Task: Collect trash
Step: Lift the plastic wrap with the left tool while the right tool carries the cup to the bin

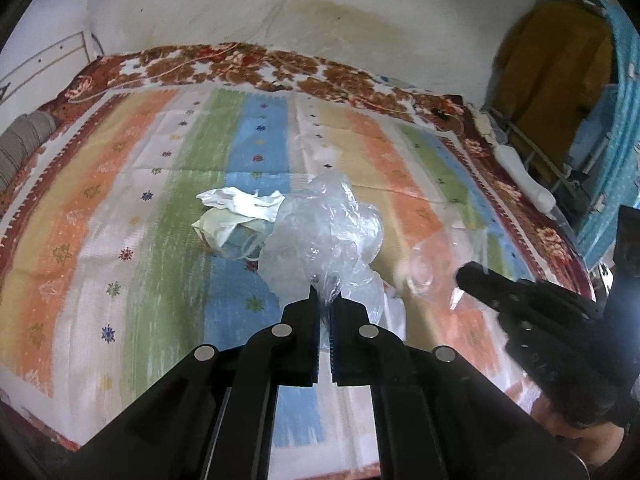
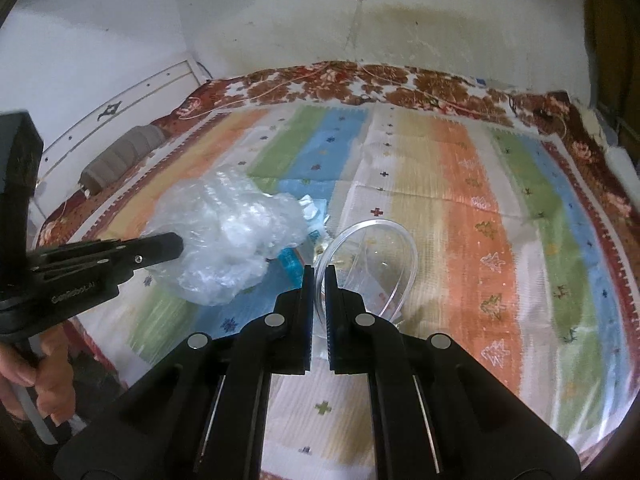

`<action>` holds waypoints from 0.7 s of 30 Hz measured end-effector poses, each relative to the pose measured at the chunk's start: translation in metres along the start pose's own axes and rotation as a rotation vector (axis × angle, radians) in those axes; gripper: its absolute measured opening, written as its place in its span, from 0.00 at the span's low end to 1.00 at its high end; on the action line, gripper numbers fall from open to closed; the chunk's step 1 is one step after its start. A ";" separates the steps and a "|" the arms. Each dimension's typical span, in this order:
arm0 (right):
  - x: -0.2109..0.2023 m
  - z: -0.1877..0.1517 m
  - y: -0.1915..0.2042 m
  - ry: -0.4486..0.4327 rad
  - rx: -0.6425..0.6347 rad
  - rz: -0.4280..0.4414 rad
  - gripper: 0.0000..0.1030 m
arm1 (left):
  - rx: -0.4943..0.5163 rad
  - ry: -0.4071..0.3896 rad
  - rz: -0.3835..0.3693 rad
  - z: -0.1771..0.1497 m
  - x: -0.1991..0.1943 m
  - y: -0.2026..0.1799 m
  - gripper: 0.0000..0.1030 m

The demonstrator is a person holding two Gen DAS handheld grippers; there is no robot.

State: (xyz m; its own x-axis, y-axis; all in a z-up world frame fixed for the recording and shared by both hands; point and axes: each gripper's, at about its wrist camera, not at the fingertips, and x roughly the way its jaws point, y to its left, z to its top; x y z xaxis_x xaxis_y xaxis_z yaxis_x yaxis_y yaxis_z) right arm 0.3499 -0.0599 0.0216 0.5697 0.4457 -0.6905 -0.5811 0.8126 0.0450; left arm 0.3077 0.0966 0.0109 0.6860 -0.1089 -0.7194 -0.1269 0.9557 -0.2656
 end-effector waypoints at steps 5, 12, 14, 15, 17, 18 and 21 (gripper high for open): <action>-0.025 -0.009 0.011 -0.017 -0.028 -0.012 0.04 | 0.004 -0.017 -0.020 -0.013 -0.028 -0.011 0.02; -0.059 -0.025 0.015 -0.041 -0.023 -0.018 0.04 | -0.022 -0.034 -0.042 -0.028 -0.060 -0.012 0.02; -0.070 -0.031 0.018 -0.044 -0.024 -0.015 0.04 | -0.015 -0.034 -0.044 -0.035 -0.066 -0.015 0.02; -0.075 -0.034 0.020 -0.048 -0.026 -0.013 0.04 | -0.012 -0.032 -0.045 -0.037 -0.068 -0.017 0.02; -0.085 -0.039 0.023 -0.059 -0.025 -0.005 0.04 | -0.007 -0.027 -0.058 -0.045 -0.074 -0.022 0.02; -0.090 -0.041 0.025 -0.064 -0.027 -0.003 0.04 | -0.002 -0.027 -0.064 -0.048 -0.076 -0.025 0.02; -0.104 -0.052 0.031 -0.080 -0.041 -0.004 0.04 | 0.023 -0.036 -0.077 -0.058 -0.087 -0.035 0.02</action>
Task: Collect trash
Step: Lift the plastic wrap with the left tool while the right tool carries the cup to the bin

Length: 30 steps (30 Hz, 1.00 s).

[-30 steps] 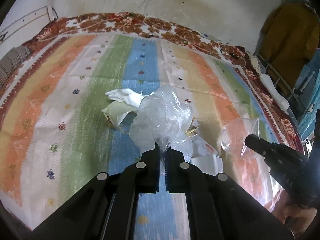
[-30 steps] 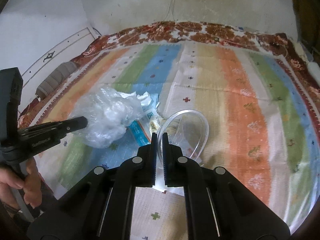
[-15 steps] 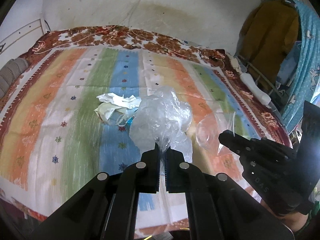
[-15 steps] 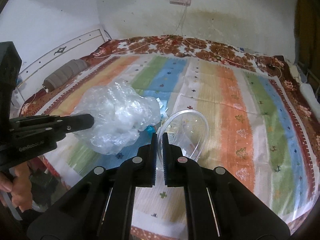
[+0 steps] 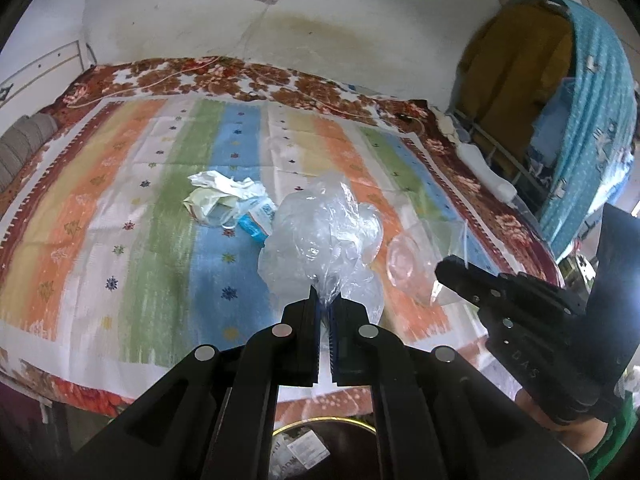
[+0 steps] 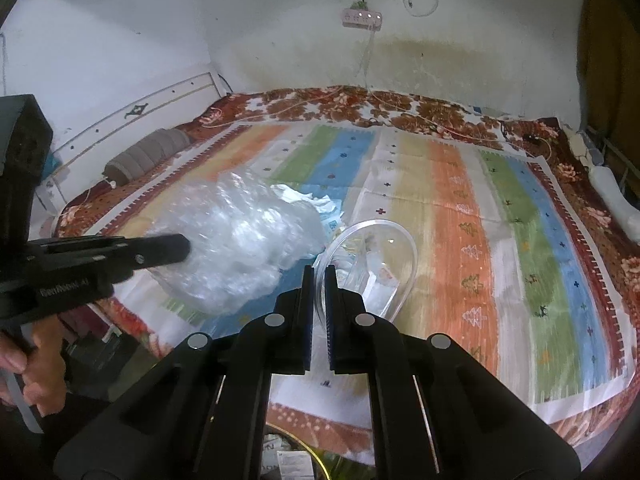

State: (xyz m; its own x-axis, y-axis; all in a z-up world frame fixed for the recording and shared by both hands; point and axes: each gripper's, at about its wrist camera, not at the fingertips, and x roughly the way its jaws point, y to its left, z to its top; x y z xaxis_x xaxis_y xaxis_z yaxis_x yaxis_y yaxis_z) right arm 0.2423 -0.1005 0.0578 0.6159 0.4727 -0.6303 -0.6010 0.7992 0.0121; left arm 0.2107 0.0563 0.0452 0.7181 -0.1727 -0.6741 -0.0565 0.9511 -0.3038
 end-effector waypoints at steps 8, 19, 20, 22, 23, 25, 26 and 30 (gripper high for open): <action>-0.028 -0.030 0.008 0.011 0.021 0.019 0.04 | 0.037 0.003 -0.022 -0.039 -0.023 -0.014 0.02; -0.052 -0.076 0.023 0.045 0.027 0.019 0.04 | -0.020 0.016 -0.048 -0.088 -0.052 -0.009 0.02; -0.054 -0.080 0.025 0.048 0.027 0.017 0.04 | -0.023 0.016 -0.053 -0.092 -0.054 -0.009 0.02; -0.058 -0.089 0.027 0.054 0.028 0.019 0.04 | -0.021 0.017 -0.061 -0.104 -0.059 -0.011 0.02; -0.061 -0.094 0.028 0.056 0.030 0.022 0.04 | -0.019 0.019 -0.062 -0.108 -0.061 -0.011 0.02; -0.064 -0.103 0.031 0.064 0.036 0.028 0.04 | -0.013 0.029 -0.053 -0.120 -0.064 -0.013 0.02; -0.065 -0.108 0.033 0.072 0.038 0.030 0.04 | -0.012 0.031 -0.051 -0.124 -0.065 -0.014 0.02; -0.068 -0.128 0.039 0.103 0.046 0.039 0.04 | -0.004 0.037 -0.042 -0.137 -0.069 -0.015 0.02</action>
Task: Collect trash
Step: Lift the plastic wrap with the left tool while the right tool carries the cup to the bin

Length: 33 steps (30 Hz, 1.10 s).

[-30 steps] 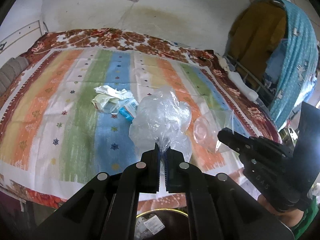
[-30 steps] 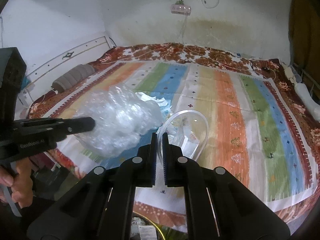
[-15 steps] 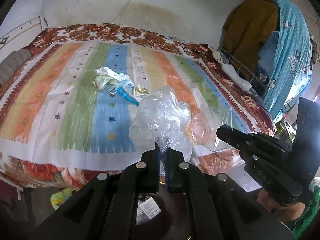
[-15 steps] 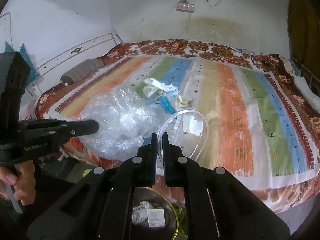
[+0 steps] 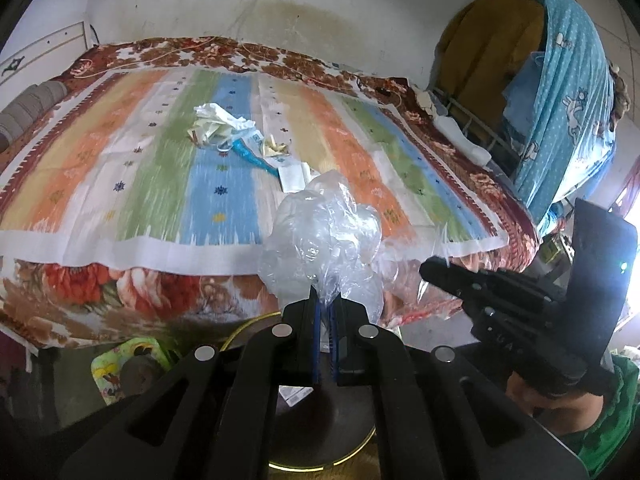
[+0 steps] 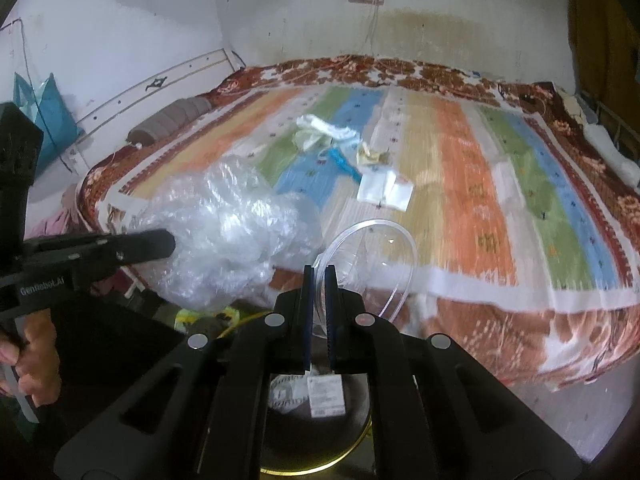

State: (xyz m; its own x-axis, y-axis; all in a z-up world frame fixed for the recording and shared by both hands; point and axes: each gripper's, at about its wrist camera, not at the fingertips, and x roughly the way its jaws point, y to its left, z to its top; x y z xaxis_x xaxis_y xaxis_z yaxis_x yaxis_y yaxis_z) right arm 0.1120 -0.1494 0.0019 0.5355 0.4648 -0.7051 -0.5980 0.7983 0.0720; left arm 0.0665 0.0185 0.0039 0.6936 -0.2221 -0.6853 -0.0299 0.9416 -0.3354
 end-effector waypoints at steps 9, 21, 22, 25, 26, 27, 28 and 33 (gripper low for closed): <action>0.000 -0.033 0.008 0.059 0.007 -0.015 0.04 | -0.019 0.088 0.050 -0.032 0.008 0.003 0.02; 0.025 -0.062 0.016 0.208 0.022 -0.038 0.04 | -0.068 0.229 0.123 -0.063 0.035 0.007 0.02; 0.029 -0.063 0.016 0.227 0.027 -0.036 0.04 | -0.081 0.249 0.134 -0.064 0.039 0.010 0.02; 0.041 -0.068 0.016 0.276 0.040 -0.033 0.04 | -0.105 0.286 0.155 -0.066 0.048 0.015 0.02; 0.046 -0.070 0.016 0.296 0.042 -0.033 0.04 | -0.108 0.293 0.159 -0.067 0.050 0.015 0.02; 0.051 -0.072 0.017 0.316 0.045 -0.031 0.04 | -0.110 0.302 0.163 -0.068 0.052 0.015 0.02; 0.055 -0.075 0.017 0.334 0.050 -0.027 0.04 | -0.110 0.317 0.168 -0.069 0.056 0.015 0.02; 0.082 -0.088 0.013 0.437 0.103 -0.015 0.04 | -0.147 0.409 0.184 -0.077 0.079 0.021 0.03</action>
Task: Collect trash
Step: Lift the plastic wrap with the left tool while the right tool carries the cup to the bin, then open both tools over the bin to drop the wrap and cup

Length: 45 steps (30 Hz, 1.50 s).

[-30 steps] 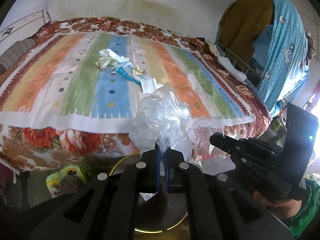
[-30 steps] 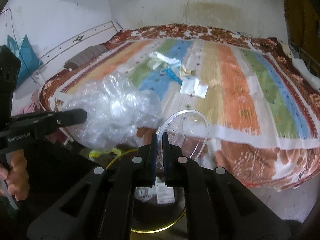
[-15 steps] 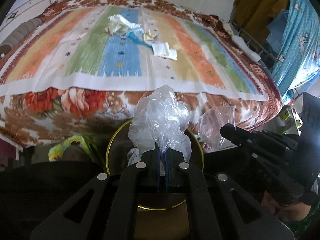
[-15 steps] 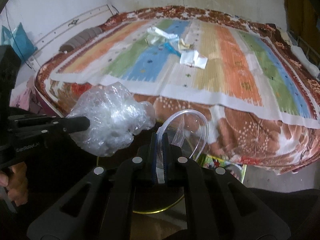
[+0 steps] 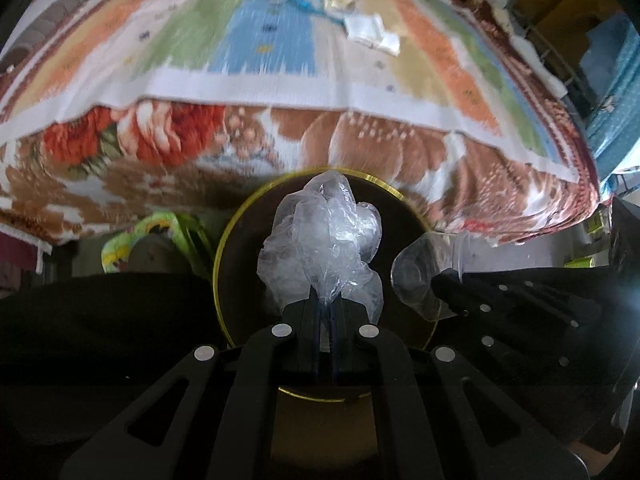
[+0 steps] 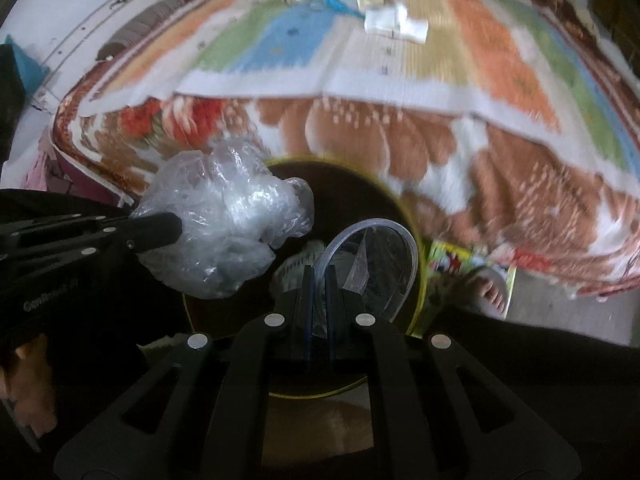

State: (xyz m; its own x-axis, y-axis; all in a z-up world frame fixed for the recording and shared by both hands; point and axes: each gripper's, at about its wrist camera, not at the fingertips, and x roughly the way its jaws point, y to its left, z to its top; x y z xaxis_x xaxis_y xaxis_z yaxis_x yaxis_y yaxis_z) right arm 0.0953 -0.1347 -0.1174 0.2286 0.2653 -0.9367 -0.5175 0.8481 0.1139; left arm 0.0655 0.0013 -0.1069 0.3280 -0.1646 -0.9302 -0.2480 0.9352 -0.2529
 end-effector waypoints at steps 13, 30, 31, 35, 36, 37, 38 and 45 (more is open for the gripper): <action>0.052 0.007 -0.012 0.122 0.087 -0.026 0.05 | -0.166 0.152 0.029 0.017 0.056 0.021 0.03; 0.042 0.017 -0.035 0.059 0.212 0.038 0.45 | -0.338 0.043 -0.075 0.030 0.036 0.046 0.41; 0.040 0.019 -0.035 0.051 0.212 0.042 0.46 | -0.334 0.033 -0.068 0.030 0.033 0.046 0.42; 0.032 0.020 -0.035 0.021 0.209 0.044 0.51 | -0.313 -0.011 -0.041 0.033 0.026 0.044 0.49; 0.030 0.020 -0.035 0.015 0.208 0.041 0.51 | -0.310 -0.021 -0.036 0.034 0.024 0.044 0.49; 0.026 0.021 -0.034 0.004 0.204 0.037 0.51 | -0.306 -0.032 -0.033 0.035 0.021 0.044 0.50; 0.025 0.021 -0.034 -0.002 0.203 0.038 0.52 | -0.304 -0.039 -0.033 0.035 0.020 0.044 0.50; 0.002 0.023 -0.033 -0.072 0.179 0.042 0.62 | -0.295 -0.098 -0.045 0.037 0.001 0.044 0.64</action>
State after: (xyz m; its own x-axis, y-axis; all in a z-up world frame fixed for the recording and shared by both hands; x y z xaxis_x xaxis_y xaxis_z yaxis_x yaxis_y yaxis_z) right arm 0.1314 -0.1515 -0.1154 0.2713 0.3292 -0.9044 -0.3748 0.9016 0.2158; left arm 0.0883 0.0541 -0.1088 0.4275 -0.1593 -0.8899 -0.4800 0.7941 -0.3727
